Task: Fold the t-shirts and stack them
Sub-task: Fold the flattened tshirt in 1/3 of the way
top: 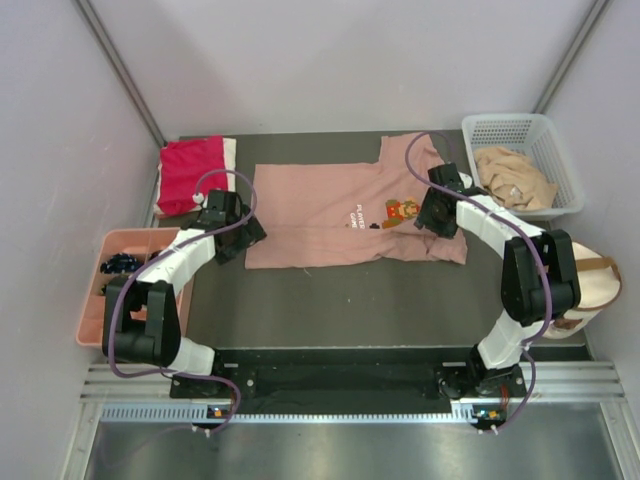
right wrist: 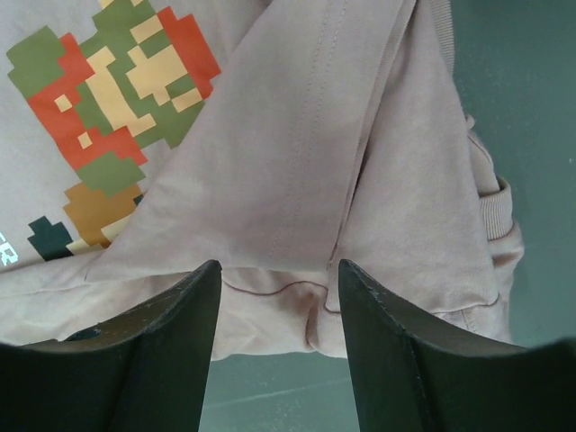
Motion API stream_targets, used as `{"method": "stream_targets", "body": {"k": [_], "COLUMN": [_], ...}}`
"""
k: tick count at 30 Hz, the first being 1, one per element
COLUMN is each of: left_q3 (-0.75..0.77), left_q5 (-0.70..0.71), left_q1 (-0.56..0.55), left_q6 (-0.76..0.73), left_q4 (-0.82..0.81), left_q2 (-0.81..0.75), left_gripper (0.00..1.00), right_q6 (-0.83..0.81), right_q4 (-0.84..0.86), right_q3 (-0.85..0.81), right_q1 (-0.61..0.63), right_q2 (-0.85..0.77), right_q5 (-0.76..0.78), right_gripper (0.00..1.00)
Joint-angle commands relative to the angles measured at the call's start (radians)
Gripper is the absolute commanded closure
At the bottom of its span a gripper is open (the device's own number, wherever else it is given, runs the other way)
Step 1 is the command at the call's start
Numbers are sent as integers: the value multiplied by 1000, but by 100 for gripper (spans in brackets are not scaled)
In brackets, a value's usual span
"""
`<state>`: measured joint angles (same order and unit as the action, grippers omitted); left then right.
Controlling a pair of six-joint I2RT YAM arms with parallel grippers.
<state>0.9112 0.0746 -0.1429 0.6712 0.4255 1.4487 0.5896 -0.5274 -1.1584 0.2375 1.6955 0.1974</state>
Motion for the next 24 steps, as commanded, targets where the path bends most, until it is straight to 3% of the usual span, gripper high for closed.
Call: {"method": "stream_targets", "body": {"k": [1, 7, 18, 22, 24], "left_q3": [-14, -15, -12, -12, -12], "left_q5": [4, 5, 7, 7, 7], "left_q1": [-3, -1, -1, -3, -1], "left_q6": [5, 5, 5, 7, 7], "left_q4": [-24, -21, -22, -19, -21], "left_q2": [-28, -24, -14, -10, -8], "left_gripper": [1, 1, 1, 1, 1], "right_q6": [21, 26, 29, 27, 29], "right_q4": [1, -5, -5, 3, 7], "right_q3": [0, -1, 5, 6, 8], "right_q1": [3, 3, 3, 3, 2], "right_q2": [0, 9, 32, 43, 50], "right_q5": [48, 54, 68, 69, 71], "right_gripper": [46, 53, 55, 60, 69]}}
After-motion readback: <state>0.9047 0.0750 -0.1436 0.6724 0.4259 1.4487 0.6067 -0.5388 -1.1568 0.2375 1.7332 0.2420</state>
